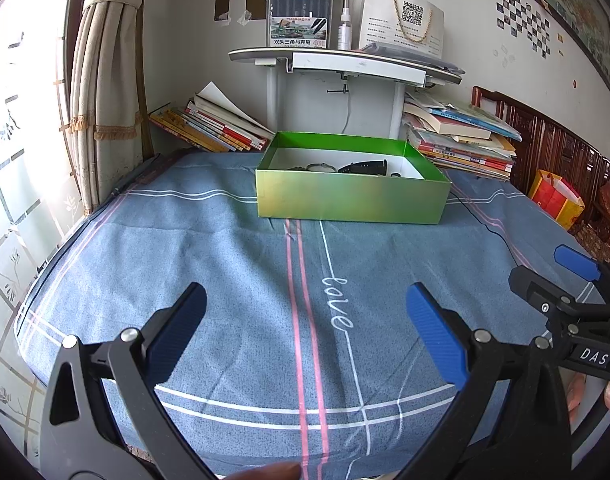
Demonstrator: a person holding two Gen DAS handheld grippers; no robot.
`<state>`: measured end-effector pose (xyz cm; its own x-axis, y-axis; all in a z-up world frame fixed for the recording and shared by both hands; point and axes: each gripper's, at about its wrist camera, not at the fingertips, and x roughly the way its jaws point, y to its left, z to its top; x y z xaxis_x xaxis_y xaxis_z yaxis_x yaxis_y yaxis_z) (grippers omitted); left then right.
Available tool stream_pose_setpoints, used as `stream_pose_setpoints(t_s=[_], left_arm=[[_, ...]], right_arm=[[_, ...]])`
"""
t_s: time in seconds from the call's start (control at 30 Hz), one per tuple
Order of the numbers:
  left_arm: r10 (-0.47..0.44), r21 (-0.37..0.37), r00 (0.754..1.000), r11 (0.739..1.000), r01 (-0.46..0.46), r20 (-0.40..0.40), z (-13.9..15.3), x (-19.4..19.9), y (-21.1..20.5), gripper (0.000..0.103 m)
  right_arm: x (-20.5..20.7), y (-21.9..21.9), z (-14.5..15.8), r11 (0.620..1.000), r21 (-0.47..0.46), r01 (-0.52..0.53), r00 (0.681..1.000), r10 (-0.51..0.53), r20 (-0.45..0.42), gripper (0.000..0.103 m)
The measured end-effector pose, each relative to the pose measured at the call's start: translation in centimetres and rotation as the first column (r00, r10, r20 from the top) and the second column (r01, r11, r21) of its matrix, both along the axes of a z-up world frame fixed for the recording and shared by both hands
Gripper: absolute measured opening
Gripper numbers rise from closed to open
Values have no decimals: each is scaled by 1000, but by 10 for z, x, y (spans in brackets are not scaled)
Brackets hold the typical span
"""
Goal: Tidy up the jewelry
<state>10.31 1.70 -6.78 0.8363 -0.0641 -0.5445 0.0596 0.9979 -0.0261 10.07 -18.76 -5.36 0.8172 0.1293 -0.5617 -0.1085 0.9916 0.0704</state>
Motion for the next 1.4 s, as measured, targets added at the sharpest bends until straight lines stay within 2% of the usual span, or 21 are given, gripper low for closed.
stream_pose_setpoints(t_s=[1.4], left_arm=[[-13,17,1000,1000,13,-3,-1,1,-3,99]], right_arm=[[1,-4,1,1000,-1,1,1000,-1,0,100]])
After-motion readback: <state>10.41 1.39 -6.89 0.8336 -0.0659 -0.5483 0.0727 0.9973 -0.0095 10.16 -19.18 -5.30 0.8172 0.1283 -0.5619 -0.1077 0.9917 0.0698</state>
